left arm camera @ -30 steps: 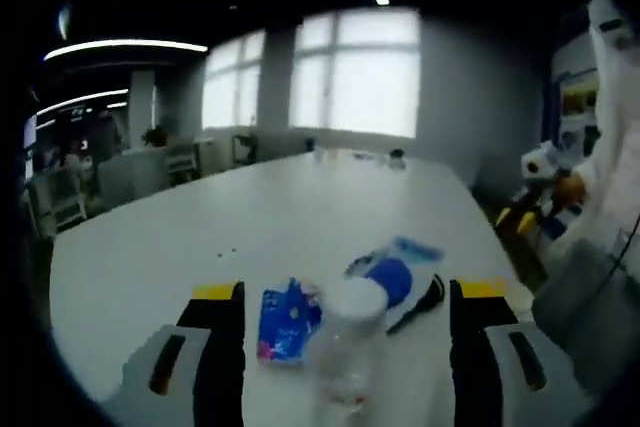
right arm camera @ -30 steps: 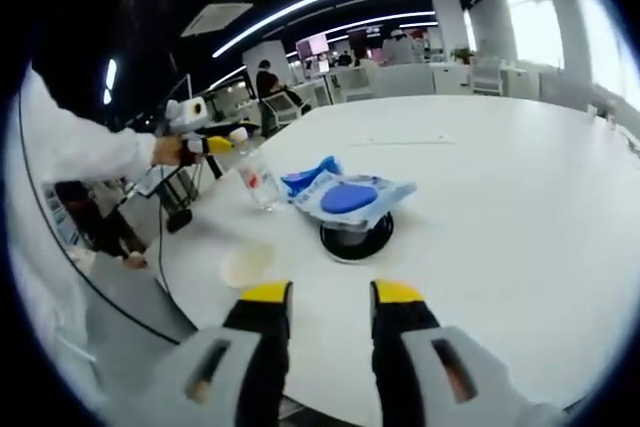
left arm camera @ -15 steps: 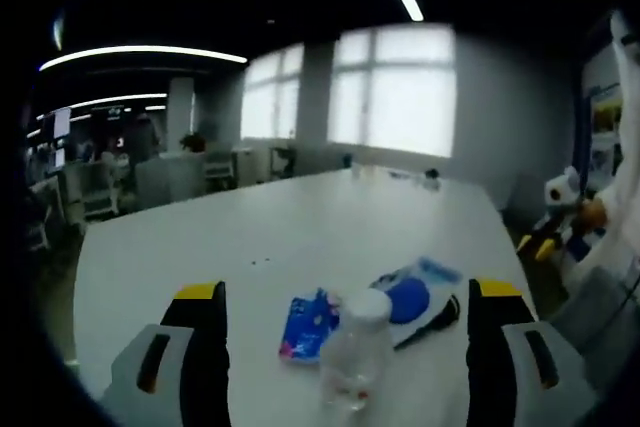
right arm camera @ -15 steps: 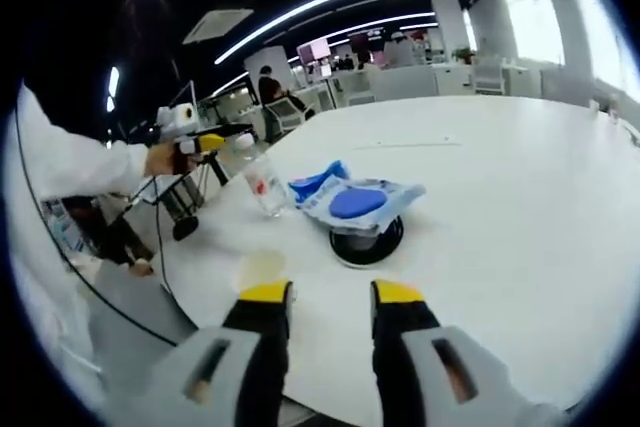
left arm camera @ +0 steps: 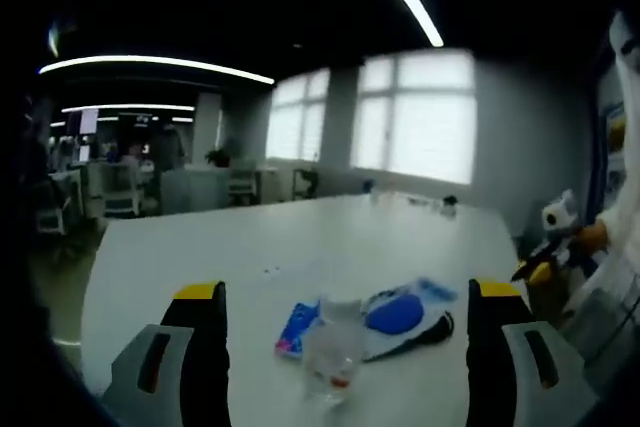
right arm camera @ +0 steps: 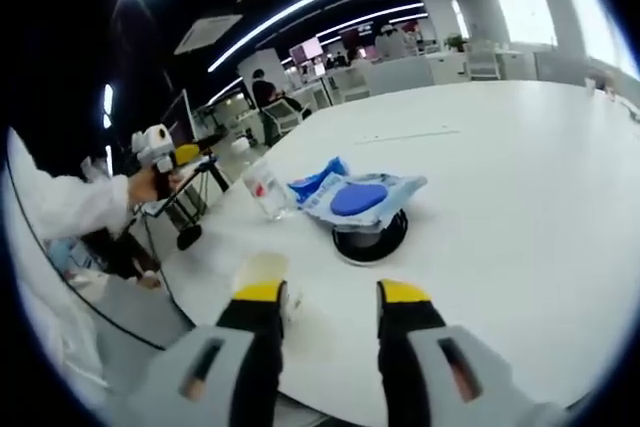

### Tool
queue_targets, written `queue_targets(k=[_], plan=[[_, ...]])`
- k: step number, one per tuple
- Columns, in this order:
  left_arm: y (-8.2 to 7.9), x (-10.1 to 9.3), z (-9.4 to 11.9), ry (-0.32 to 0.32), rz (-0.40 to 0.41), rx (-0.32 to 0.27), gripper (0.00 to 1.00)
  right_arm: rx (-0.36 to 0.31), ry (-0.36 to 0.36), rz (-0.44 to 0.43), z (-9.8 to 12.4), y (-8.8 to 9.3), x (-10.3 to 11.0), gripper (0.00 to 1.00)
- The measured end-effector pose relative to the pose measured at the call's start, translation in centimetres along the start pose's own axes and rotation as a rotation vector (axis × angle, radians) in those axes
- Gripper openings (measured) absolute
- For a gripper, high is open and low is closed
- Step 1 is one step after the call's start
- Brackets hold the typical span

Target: Arrange the tabletop items into an orderly group along one side of the table until the central work area is clear of visible clutter.

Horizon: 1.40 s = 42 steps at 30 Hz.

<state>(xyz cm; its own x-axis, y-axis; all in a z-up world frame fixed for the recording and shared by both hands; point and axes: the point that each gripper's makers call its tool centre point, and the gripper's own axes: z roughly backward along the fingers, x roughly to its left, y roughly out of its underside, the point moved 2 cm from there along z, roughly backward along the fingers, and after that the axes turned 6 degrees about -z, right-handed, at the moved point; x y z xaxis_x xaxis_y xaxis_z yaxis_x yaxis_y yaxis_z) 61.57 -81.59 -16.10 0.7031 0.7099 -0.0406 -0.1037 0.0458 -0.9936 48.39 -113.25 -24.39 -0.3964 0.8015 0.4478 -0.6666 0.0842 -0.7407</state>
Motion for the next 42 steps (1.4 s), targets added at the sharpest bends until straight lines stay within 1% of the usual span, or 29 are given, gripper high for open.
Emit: queue_targets(k=[3, 6, 13, 17, 23, 26, 30, 31, 33, 34, 36, 37, 38, 39, 40, 41, 42], plan=[[0.1, -0.4, 0.5, -0.019, 0.005, -0.003, 0.97, 0.002, -0.003, -0.01, -0.2, -0.1, -0.2, 0.35], [0.1, -0.7, 0.9, -0.028, 0.009, -0.007, 0.96, 0.002, -0.005, -0.044, -0.5, 0.0, -0.5, 0.35], [-0.2, -2.1, 2.1, -0.06, 0.017, -0.036, 0.96, -0.003, -0.006, -0.072, -0.5, -0.3, -0.8, 0.36], [0.9, -3.8, 2.9, -0.076, 0.018, -0.024, 0.96, 0.006, -0.039, -0.047, -0.7, -0.1, -0.1, 0.39], [2.9, -7.2, 3.7, -0.068, 0.052, -0.001, 0.96, 0.022, -0.058, -0.038, -1.0, 0.3, 0.2, 0.4], [3.6, -8.0, 4.0, -0.066, 0.065, 0.013, 0.96, 0.021, -0.06, -0.037, -1.0, 0.2, 0.1, 0.4], [3.8, -9.1, 4.3, -0.069, 0.07, 0.021, 0.96, 0.018, -0.059, -0.038, -1.1, 0.0, -0.1, 0.4], [3.7, -9.4, 4.3, -0.07, 0.071, 0.02, 0.95, 0.017, -0.059, -0.039, -1.1, 0.0, -0.1, 0.4], [3.7, -10.2, 4.1, -0.083, 0.096, 0.021, 0.9, 0.018, -0.057, -0.041, -1.1, 0.1, -0.2, 0.4], [3.8, -10.7, 4.0, -0.086, 0.109, 0.033, 0.85, 0.021, -0.056, -0.042, -1.2, 0.2, -0.2, 0.4], [4.1, -11.7, 3.8, -0.103, 0.103, 0.068, 0.75, 0.025, -0.057, -0.043, -1.2, 0.4, -0.1, 0.39], [4.1, -12.2, 3.6, -0.099, 0.111, 0.08, 0.69, 0.026, -0.059, -0.043, -1.2, 0.4, 0.0, 0.39], [4.4, -13.3, 3.3, -0.078, 0.154, 0.109, 0.65, 0.027, -0.06, -0.044, -1.2, 0.5, 0.0, 0.39], [4.5, -14.0, 3.0, -0.068, 0.177, 0.125, 0.62, 0.028, -0.06, -0.044, -1.2, 0.5, 0.1, 0.39], [4.5, -14.5, 2.7, -0.058, 0.202, 0.136, 0.61, 0.03, -0.061, -0.044, -1.3, 0.6, 0.1, 0.39], [4.6, -15.3, 2.1, -0.06, 0.261, 0.142, 0.62, 0.031, -0.062, -0.045, -1.3, 0.6, 0.1, 0.39], [5.0, -15.9, 1.8, -0.061, 0.311, 0.171, 0.63, 0.033, -0.061, -0.044, -1.4, 0.7, 0.1, 0.39]])
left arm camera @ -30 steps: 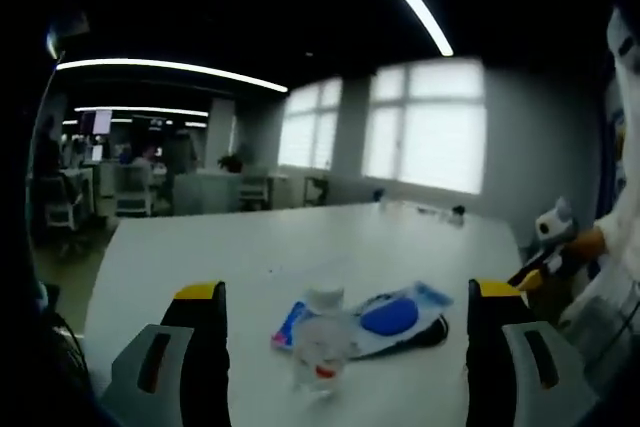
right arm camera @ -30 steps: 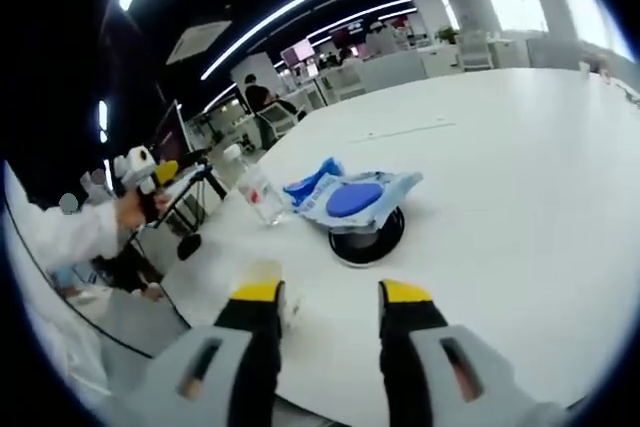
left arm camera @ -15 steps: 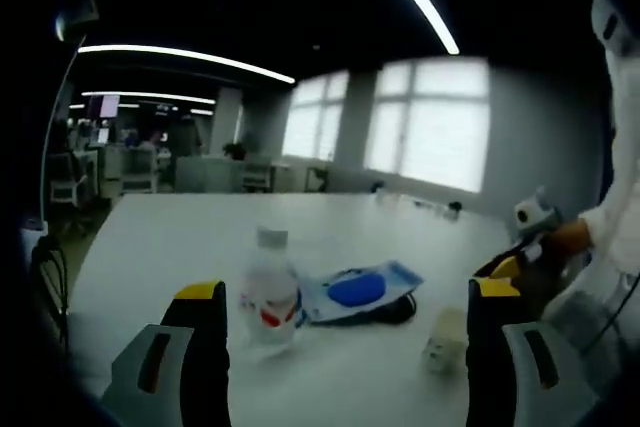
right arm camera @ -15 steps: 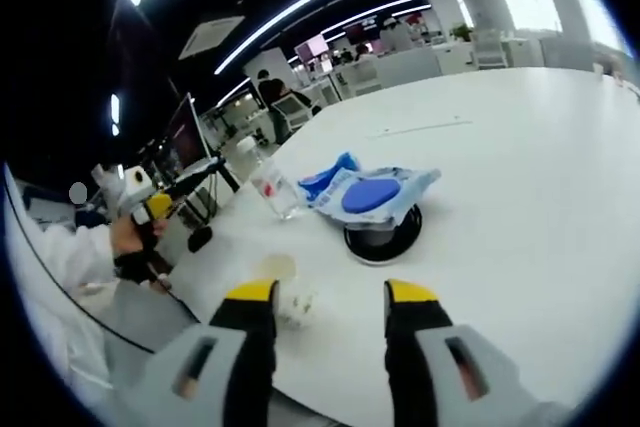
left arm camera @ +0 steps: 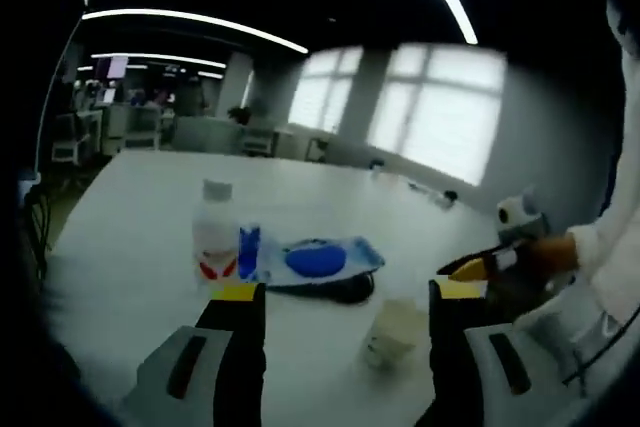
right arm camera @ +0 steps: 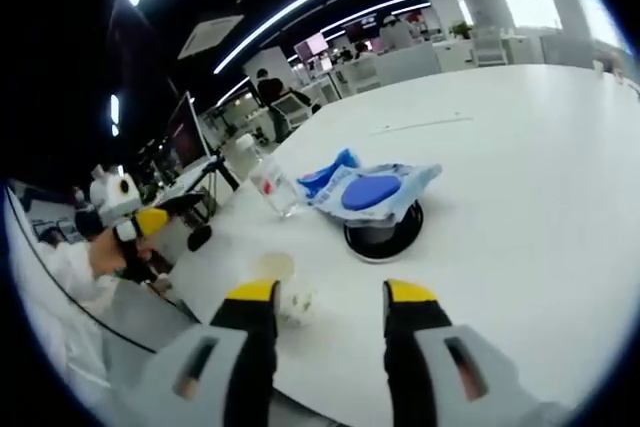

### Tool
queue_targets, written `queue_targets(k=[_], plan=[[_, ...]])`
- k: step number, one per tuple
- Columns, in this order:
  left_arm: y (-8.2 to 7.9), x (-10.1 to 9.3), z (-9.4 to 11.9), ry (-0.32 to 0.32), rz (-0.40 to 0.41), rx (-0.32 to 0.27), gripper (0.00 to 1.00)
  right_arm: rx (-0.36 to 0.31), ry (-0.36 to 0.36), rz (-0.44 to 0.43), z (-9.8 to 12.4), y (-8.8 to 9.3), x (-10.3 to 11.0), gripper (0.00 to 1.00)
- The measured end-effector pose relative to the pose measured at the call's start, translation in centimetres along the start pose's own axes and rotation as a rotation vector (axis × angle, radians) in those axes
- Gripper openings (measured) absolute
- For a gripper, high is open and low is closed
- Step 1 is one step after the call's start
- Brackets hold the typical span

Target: Arrange the tabletop items into an orderly group along one side of the table until the central work area is clear of visible clutter.

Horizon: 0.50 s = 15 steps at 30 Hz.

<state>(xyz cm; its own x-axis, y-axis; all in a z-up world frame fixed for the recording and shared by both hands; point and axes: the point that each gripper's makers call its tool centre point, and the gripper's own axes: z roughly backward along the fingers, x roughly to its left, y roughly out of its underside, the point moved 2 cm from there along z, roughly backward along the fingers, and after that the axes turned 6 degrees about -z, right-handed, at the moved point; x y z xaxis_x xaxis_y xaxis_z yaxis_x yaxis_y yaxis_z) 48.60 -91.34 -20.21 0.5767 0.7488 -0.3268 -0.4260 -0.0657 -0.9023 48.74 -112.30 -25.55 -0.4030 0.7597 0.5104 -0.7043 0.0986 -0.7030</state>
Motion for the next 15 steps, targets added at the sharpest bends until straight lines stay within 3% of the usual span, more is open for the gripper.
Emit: queue_targets(k=[1, 3, 5, 6, 9, 15], plan=[[0.8, -0.6, -0.5, -0.012, 0.09, 0.044, 0.63, 0.001, 0.001, 0.001, 0.0, 0.0, 0.0, 0.39], [2.7, -1.4, -1.1, -0.028, 0.118, 0.16, 0.57, 0.006, 0.004, 0.005, 0.0, 0.2, -0.1, 0.39], [3.8, -0.9, -1.5, -0.081, 0.109, 0.202, 0.48, 0.004, 0.007, -0.005, 0.1, 0.3, -0.2, 0.39], [3.9, -1.0, -1.8, -0.099, 0.118, 0.199, 0.46, 0.002, 0.008, -0.009, 0.1, 0.4, -0.3, 0.39], [4.6, -1.3, -2.4, -0.121, 0.248, 0.196, 0.41, 0.002, 0.014, -0.011, 0.4, 0.6, -0.5, 0.39], [5.4, -2.0, -3.9, -0.131, 0.233, 0.27, 0.32, 0.001, 0.025, -0.02, 0.6, 1.0, -0.9, 0.38]])
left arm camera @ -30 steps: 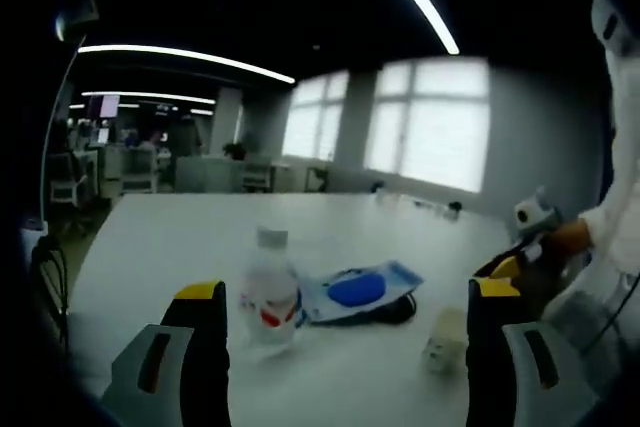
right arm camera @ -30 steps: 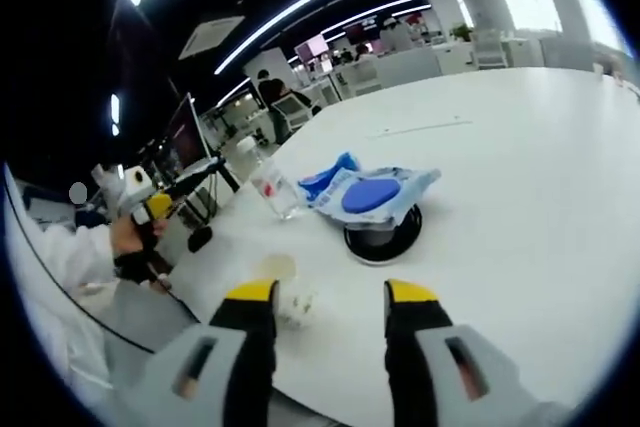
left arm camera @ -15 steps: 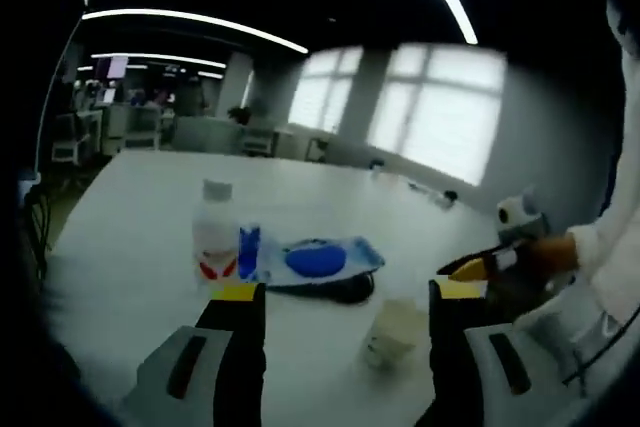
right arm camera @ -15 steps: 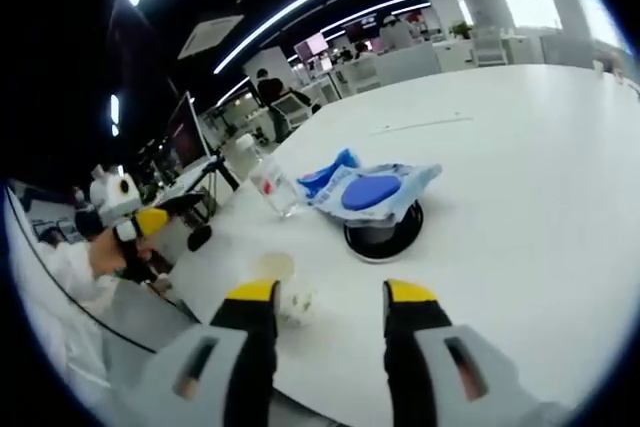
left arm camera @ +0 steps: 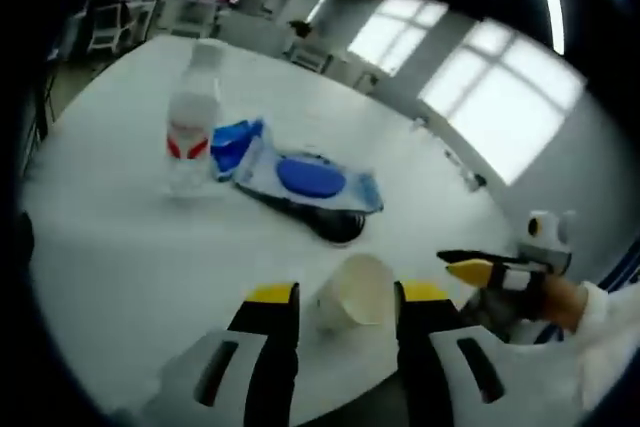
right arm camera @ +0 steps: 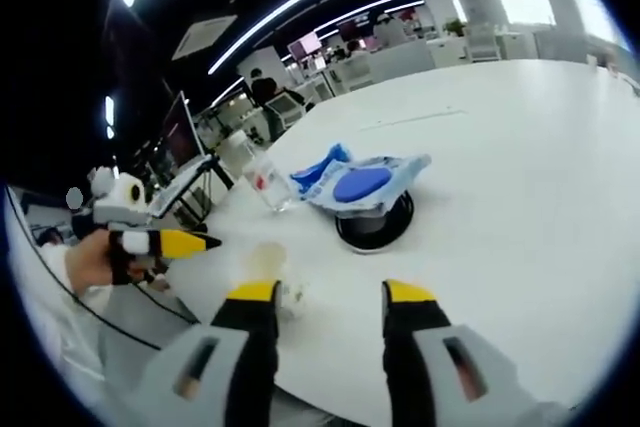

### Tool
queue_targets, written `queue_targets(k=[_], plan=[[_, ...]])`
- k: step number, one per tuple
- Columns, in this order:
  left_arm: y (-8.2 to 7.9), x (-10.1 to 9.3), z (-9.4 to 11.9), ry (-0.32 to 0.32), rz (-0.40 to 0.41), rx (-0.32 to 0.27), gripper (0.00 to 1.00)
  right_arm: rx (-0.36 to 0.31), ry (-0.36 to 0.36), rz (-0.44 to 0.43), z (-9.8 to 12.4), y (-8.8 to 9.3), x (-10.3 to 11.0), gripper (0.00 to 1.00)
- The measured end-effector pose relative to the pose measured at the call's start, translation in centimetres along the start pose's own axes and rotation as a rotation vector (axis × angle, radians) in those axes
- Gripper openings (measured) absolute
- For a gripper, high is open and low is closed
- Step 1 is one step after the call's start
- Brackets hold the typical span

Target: Arrange the tabletop items into an orderly group along one side of the table until the central work area is clear of visible clutter.

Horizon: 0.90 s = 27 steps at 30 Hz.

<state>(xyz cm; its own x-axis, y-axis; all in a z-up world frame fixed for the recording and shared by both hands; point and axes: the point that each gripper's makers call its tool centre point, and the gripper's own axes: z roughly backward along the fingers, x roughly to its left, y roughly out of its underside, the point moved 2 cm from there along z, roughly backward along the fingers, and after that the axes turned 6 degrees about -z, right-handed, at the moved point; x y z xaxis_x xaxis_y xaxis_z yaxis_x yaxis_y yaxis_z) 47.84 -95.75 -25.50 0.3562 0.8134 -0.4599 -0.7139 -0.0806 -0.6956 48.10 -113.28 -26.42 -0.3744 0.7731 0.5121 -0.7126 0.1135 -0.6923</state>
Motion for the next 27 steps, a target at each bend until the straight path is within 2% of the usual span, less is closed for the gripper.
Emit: queue_targets(k=[4, 6, 10, 13, 16, 17, 23, 27], plan=[[0.8, -0.2, -1.3, -0.026, -0.018, 0.048, 0.3, 0.009, 0.001, 0.001, -0.1, 0.4, -0.1, 0.38], [1.3, 0.0, -1.8, -0.048, 0.002, 0.07, 0.28, 0.01, -0.001, 0.002, -0.2, 0.5, -0.1, 0.38], [1.8, 0.0, -2.3, -0.06, 0.027, 0.088, 0.14, 0.005, -0.004, -0.001, -0.1, 0.6, -0.2, 0.37], [2.2, 0.4, -2.5, -0.088, 0.031, 0.103, 0.08, 0.009, 0.001, -0.006, -0.1, 0.9, -0.5, 0.37], [2.3, 0.8, -2.5, -0.097, 0.092, 0.103, 0.0, 0.015, 0.002, -0.007, 0.0, 1.3, -0.6, 0.36], [2.2, 0.9, -2.5, -0.101, 0.115, 0.096, 0.0, 0.016, 0.003, -0.009, 0.1, 1.4, -0.7, 0.36], [2.2, 1.0, -2.4, -0.119, 0.107, 0.112, 0.0, 0.016, 0.012, -0.018, 0.3, 1.6, -1.1, 0.35], [2.1, 0.5, -2.2, -0.102, 0.117, 0.114, 0.0, 0.012, 0.018, -0.022, 0.4, 1.5, -1.3, 0.35]])
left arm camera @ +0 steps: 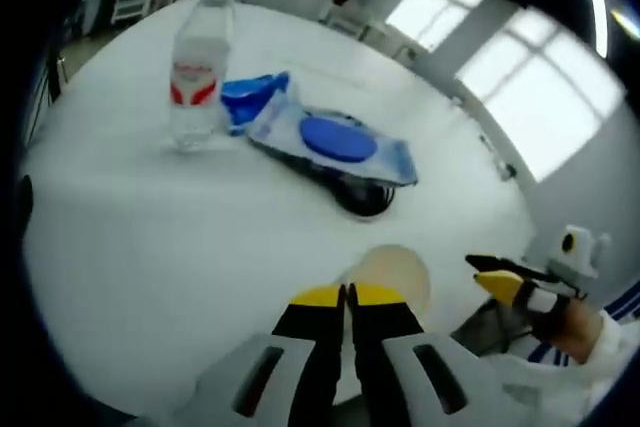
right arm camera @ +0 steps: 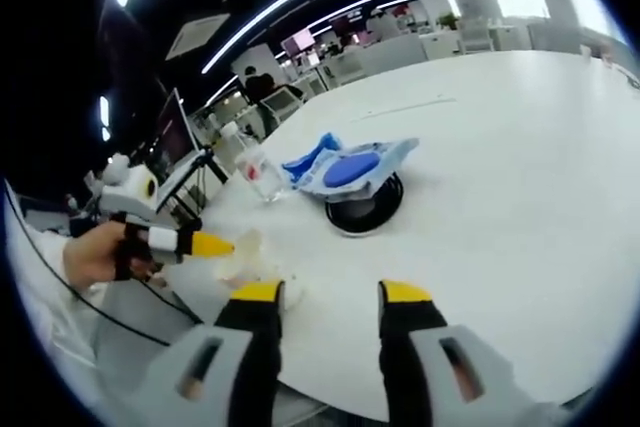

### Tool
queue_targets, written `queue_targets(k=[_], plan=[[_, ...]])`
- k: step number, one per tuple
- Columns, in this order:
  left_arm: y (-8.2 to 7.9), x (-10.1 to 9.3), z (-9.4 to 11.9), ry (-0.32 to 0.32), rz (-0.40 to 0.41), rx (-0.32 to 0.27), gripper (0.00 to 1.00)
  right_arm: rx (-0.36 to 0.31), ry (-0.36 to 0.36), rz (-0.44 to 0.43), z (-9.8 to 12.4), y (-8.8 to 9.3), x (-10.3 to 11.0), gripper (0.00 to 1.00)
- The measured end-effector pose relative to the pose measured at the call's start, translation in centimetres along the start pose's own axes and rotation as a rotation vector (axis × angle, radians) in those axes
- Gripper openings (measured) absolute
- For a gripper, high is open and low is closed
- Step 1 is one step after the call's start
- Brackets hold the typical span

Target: Arrange the tabletop items into an orderly group along one side of the table until the central work area is clear of visible clutter.

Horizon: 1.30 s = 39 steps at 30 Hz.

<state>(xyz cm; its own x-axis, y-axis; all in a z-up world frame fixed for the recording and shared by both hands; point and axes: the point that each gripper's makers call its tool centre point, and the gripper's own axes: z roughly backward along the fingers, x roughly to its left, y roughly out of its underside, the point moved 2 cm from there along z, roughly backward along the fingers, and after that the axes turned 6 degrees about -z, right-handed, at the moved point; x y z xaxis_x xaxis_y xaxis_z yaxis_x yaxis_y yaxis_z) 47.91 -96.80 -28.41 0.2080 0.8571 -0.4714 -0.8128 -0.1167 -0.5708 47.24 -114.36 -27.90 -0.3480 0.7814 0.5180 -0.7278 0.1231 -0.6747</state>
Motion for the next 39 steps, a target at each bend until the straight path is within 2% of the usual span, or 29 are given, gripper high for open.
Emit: queue_targets(k=[3, 6, 11, 15, 18, 21, 27, 32, 39], plan=[[-0.6, -0.1, 0.5, 0.007, 0.018, -0.011, 0.0, -0.001, 0.002, -0.004, 0.0, 0.0, -0.1, 0.35], [-1.2, 0.8, 1.0, -0.015, 0.006, -0.02, 0.0, 0.001, 0.002, -0.004, -0.1, 0.0, -0.1, 0.35], [-2.1, 3.5, 2.5, -0.066, 0.038, -0.041, 0.0, -0.002, -0.003, -0.008, -0.2, 0.0, -0.1, 0.35], [-2.8, 6.4, 3.6, -0.129, 0.025, -0.038, 0.0, -0.003, -0.001, -0.016, -0.2, -0.1, -0.2, 0.34], [-3.5, 8.8, 4.7, -0.168, 0.056, -0.049, 0.0, -0.004, 0.002, -0.022, -0.2, 0.0, -0.5, 0.34], [-4.1, 10.3, 5.2, -0.198, 0.06, -0.057, 0.0, 0.002, 0.004, -0.027, -0.2, 0.2, -0.6, 0.34], [-4.8, 11.6, 5.4, -0.221, 0.077, -0.062, 0.0, 0.016, -0.001, -0.053, -0.4, 0.9, -0.6, 0.33], [-4.3, 12.4, 5.0, -0.239, 0.076, -0.038, 0.0, 0.019, -0.001, -0.048, -0.3, 0.7, -0.5, 0.32], [-4.5, 12.5, 4.9, -0.248, 0.09, -0.043, 0.0, 0.017, 0.014, -0.064, 0.0, 0.9, -1.0, 0.31]])
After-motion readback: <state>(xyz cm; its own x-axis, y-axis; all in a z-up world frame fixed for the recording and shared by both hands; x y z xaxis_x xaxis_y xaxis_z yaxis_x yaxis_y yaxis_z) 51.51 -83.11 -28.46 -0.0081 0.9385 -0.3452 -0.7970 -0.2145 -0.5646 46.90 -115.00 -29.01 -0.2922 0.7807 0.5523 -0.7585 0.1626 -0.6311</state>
